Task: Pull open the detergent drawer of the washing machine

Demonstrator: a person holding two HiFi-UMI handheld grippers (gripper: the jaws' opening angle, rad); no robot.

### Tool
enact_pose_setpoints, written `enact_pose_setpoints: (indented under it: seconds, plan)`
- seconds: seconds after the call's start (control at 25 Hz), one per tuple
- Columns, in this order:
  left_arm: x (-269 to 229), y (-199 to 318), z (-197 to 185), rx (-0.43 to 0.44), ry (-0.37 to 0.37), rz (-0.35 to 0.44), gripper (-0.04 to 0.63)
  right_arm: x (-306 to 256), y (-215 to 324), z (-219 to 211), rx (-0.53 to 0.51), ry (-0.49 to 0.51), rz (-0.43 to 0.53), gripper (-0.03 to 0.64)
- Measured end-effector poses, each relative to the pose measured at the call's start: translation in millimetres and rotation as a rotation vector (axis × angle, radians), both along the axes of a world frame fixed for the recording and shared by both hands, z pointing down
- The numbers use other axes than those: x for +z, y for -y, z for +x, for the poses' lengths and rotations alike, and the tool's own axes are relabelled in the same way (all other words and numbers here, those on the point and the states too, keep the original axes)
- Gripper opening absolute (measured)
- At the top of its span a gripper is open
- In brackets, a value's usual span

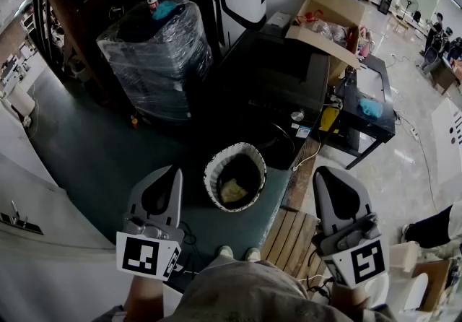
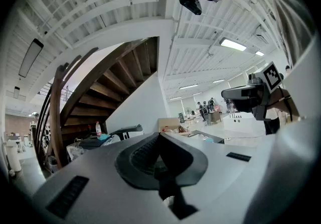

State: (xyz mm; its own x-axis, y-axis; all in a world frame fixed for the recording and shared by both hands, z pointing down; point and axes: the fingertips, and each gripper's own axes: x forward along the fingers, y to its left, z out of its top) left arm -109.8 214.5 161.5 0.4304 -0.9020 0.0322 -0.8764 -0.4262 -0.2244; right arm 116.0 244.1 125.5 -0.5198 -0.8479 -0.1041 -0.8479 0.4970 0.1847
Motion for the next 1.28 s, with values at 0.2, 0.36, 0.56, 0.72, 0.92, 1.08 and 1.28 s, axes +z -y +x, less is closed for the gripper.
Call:
enact_pose_setpoints:
  seconds: [0.2, 0.36, 0.56, 0.72, 0.92, 1.08, 1.28]
  plan:
    - [1.4, -3.4, 7.1, 0.016, 0.018, -0.007, 0.015, -2.0, 0.7, -1.3, -0.002, 0.035, -0.021, 0.032]
    - [1.9, -6.6, 9.4, 0.018, 0.02, -0.012, 0.015, -1.7, -2.7, -0.6, -0.007, 0.045, -0.027, 0.032]
    - [2.3, -11.2, 15.0, 0.018, 0.023, -0.012, 0.015, 2.4, -5.4, 3.8, -0.012, 0.042, -0.036, 0.032]
    - [0.5, -15.4, 14.9, 0.008, 0.019, -0.005, 0.015, 3.3, -9.1, 5.0, -0.014, 0.045, -0.039, 0.032]
    - [-2.9, -10.6, 7.4, -0.083, 0.003, 0.028, 0.33, 11.5, -11.3, 11.6, -0.022, 0.03, -0.049, 0.032]
    - [-1.3, -8.0, 10.4, -0.095, 0.005, 0.02, 0.357, 19.9, -12.6, 20.9, -0.033, 0.001, -0.063, 0.032]
    - [-2.4, -8.1, 17.5, -0.098, 0.0, 0.031, 0.362, 21.4, -13.1, 29.3, -0.024, 0.008, -0.061, 0.032]
